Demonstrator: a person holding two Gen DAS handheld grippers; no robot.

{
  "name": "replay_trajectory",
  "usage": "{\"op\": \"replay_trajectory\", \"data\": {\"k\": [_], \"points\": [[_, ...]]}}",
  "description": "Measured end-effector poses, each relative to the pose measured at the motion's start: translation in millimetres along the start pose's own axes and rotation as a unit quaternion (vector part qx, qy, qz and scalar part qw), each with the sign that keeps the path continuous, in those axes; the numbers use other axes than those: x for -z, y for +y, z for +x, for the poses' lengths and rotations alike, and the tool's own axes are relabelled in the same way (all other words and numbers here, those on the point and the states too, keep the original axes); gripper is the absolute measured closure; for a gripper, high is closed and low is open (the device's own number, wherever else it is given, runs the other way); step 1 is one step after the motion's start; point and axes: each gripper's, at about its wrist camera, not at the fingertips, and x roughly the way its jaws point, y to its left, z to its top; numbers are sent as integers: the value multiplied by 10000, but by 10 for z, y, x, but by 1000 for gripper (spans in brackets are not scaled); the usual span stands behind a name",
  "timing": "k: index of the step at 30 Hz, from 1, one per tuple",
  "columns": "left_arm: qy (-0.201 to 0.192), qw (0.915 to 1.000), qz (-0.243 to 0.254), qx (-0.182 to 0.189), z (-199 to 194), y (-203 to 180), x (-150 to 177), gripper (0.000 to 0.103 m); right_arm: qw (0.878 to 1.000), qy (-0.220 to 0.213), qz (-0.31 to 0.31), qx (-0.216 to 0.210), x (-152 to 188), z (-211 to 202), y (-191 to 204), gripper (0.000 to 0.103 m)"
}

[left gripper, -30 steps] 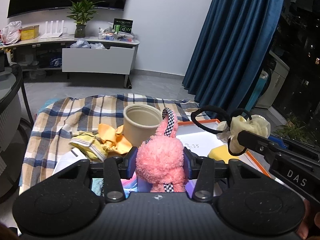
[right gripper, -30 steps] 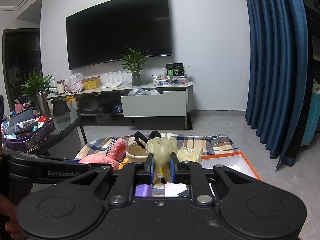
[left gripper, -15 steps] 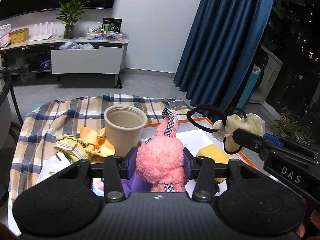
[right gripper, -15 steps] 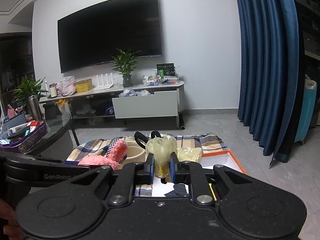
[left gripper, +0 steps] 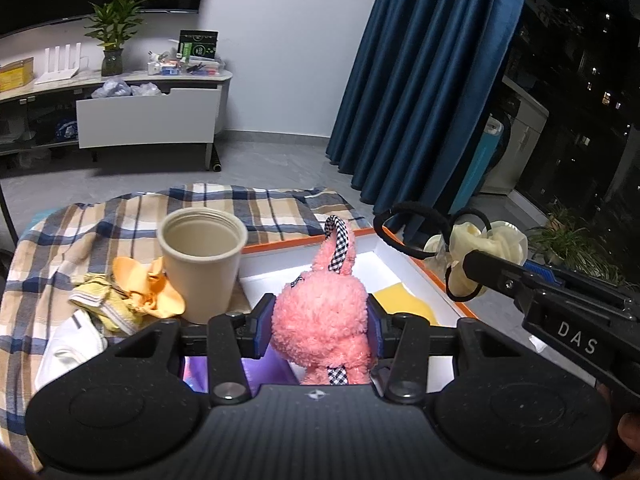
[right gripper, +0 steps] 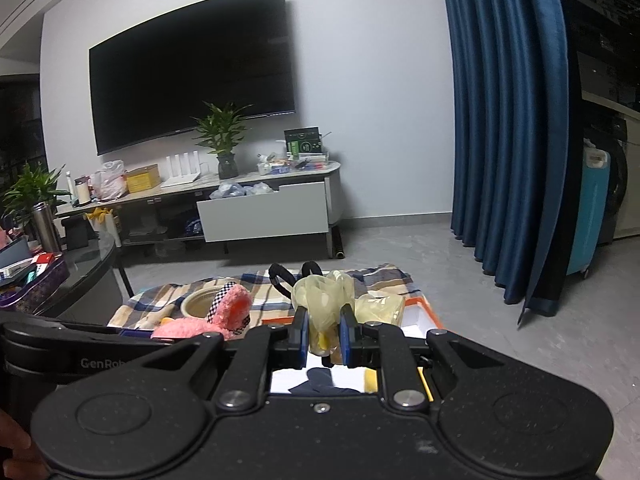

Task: Organize soft objects
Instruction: 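Carry the bunny and plastic bag in both grippers over the white box, then open both grippers to drop the bunny and bag into the box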

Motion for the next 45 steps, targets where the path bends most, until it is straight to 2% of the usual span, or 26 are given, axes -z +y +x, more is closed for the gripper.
{"op": "replay_trajectory", "data": {"k": [12, 29, 45], "points": [[95, 9999, 61, 116, 161, -125, -42, 57, 9998, 58, 99, 191, 42, 35, -193, 84], [234, 9994, 128, 203, 417, -262, -167, 57, 9984, 186, 83, 519, -4, 342, -465, 84], [467, 9986, 155, 195, 704, -254, -287, 56, 9979, 395, 47, 514, -45, 741, -575, 84]]}}
